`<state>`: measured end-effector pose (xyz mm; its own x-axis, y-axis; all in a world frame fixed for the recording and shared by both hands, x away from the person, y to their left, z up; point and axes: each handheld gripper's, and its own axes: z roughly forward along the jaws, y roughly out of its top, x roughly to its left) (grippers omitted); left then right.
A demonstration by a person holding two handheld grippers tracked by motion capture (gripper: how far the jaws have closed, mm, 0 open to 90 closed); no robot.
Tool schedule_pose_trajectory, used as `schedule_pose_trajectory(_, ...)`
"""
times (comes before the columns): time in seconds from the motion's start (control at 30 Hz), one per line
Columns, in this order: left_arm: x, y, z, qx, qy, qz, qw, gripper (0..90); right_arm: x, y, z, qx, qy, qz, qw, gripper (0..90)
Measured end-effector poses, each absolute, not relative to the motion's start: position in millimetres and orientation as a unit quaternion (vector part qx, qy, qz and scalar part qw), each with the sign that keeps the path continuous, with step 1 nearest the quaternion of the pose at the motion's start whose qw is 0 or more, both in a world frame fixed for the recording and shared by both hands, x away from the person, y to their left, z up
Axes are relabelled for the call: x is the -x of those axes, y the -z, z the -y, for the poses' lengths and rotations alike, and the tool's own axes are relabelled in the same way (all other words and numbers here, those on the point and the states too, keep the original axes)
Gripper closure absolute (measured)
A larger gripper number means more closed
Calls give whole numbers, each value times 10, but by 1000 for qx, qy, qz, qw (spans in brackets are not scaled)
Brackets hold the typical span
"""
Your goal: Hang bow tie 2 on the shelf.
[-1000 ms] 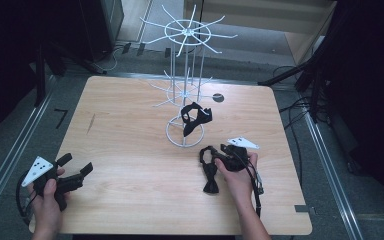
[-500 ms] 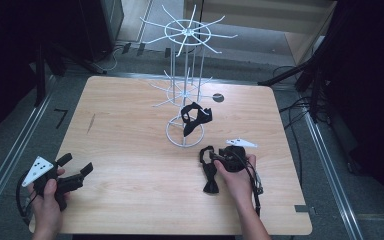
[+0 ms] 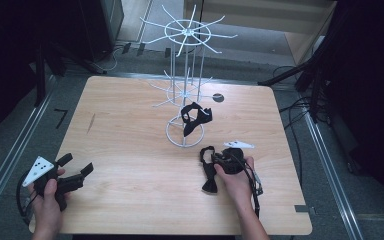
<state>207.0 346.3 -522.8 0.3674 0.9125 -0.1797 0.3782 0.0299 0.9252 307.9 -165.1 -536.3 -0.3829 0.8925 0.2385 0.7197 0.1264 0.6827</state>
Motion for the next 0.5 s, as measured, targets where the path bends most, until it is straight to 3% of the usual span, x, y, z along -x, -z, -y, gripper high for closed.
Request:
schedule_pose_trajectory(0.17, -2069, 5227, -3462, -647, -259, -499, 515, 84, -3085, 5373, 1688, -548, -377, -738, 110, 891)
schedule_pose_trajectory(0.5, -2072, 5227, -3460, -649, -259, -499, 513, 84, -3073, 5289, 1720, -548, -413, -717, 121, 900)
